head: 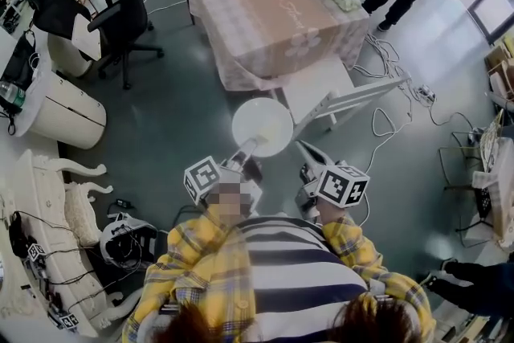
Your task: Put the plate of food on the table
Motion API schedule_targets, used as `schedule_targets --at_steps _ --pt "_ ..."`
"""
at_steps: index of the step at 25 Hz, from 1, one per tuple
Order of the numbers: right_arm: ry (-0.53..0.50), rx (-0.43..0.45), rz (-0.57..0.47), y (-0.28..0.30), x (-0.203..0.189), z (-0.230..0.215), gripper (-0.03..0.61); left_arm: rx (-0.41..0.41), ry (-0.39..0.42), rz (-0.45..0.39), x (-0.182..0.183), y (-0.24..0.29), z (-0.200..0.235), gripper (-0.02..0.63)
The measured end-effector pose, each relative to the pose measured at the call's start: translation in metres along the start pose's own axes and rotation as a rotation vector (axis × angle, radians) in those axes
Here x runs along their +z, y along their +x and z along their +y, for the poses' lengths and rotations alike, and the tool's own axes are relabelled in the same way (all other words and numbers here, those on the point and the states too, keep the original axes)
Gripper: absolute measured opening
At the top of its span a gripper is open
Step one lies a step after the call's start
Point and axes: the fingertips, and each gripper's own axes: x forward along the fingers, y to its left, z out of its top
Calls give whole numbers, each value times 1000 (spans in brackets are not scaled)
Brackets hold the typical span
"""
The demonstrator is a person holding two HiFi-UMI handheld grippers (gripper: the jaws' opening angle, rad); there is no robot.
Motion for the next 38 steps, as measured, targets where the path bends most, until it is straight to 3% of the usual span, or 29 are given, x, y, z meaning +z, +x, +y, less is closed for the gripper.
schedule_targets --at_steps 16,22,38 --pt "1 -60 -36 101 23 20 -3 -25 34 14 107 17 -11 20" --pt "-9 -70 -26 123 32 20 -3 -38 19 -4 125 28 -13 20" --pt "-44 37 10 220 105 7 -3 -47 34 -82 197 103 -32 20"
